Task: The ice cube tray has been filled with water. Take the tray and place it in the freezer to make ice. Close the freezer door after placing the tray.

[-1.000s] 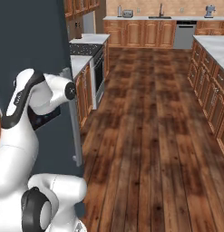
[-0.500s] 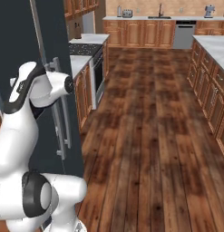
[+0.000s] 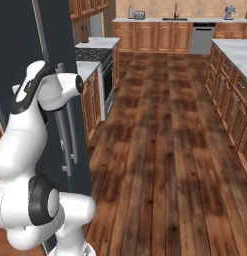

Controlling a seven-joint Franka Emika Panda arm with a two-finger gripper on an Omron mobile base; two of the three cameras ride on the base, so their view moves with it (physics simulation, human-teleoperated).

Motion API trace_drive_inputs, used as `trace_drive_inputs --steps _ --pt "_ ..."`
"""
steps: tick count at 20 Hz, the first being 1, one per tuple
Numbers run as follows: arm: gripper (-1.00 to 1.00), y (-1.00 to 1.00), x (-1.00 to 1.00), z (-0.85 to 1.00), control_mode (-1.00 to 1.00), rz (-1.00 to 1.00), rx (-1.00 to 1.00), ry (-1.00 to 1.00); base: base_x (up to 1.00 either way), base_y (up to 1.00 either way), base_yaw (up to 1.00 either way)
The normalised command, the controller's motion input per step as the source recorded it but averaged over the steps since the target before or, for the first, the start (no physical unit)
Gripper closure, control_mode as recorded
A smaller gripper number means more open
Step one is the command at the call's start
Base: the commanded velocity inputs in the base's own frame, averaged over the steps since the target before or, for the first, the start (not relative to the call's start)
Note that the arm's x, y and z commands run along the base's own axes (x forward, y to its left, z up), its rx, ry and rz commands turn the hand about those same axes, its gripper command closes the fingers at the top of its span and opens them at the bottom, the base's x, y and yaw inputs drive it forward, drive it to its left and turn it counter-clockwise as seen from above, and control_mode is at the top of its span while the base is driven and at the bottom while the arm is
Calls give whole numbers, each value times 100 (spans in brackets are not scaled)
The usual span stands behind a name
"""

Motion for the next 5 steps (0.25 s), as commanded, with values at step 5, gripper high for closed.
trace_drive_inputs --steps 5 --pt "-100 58 0 -9 -100 1 -10 -2 0 0 0"
